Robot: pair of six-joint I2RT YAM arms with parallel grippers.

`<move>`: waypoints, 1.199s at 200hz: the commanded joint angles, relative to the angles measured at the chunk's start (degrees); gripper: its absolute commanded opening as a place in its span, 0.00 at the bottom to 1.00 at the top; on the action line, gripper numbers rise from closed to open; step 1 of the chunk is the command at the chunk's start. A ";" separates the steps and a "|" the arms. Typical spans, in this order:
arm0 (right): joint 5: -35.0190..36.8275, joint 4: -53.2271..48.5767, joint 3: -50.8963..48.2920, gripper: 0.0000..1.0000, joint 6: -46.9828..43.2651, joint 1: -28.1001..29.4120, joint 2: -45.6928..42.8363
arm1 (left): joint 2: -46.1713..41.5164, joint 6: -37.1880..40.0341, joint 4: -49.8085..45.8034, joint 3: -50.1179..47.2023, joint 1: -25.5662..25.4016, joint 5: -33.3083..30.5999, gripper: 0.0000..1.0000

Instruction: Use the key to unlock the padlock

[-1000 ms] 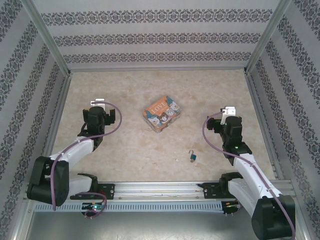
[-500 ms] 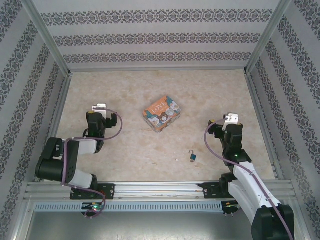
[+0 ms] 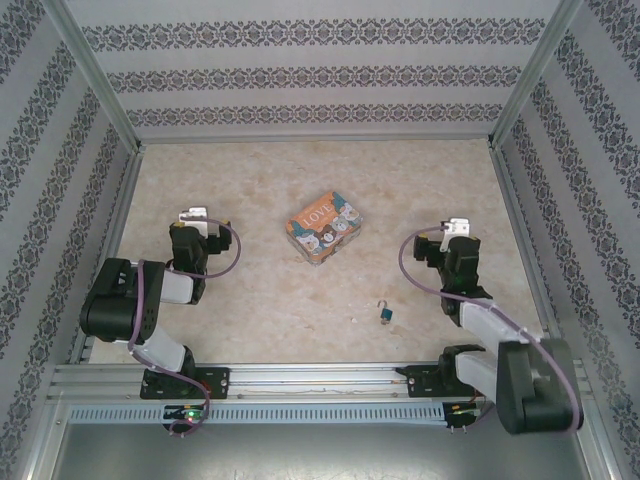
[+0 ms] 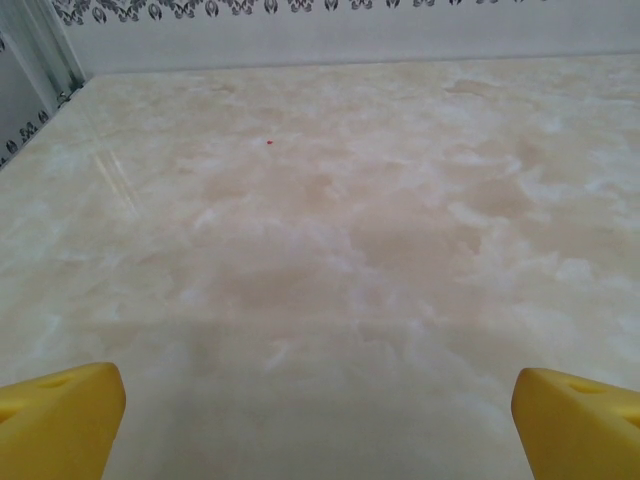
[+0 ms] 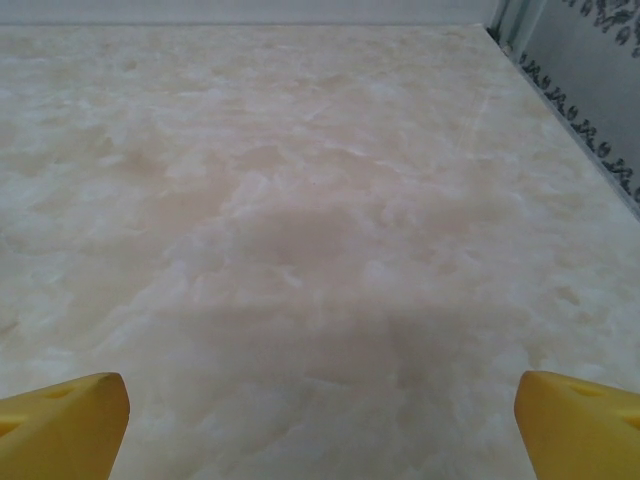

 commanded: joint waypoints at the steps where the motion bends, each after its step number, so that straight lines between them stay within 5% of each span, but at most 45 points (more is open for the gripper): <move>1: -4.63 16.01 1.65 0.98 -0.82 -0.99 6.52 | 0.07 -0.83 0.76 0.35 0.89 1.14 0.99; 57: -9.55 39.16 -0.16 0.98 0.80 -1.94 25.06 | -0.11 -0.92 0.13 0.44 0.93 1.46 0.99; 100: -8.41 25.34 6.06 0.98 1.84 -2.65 23.24 | -0.10 -0.83 0.08 0.52 0.87 1.42 0.99; 240: -7.25 24.79 6.41 0.98 0.82 -1.59 23.23 | -0.07 -0.78 0.10 0.52 0.91 1.33 0.99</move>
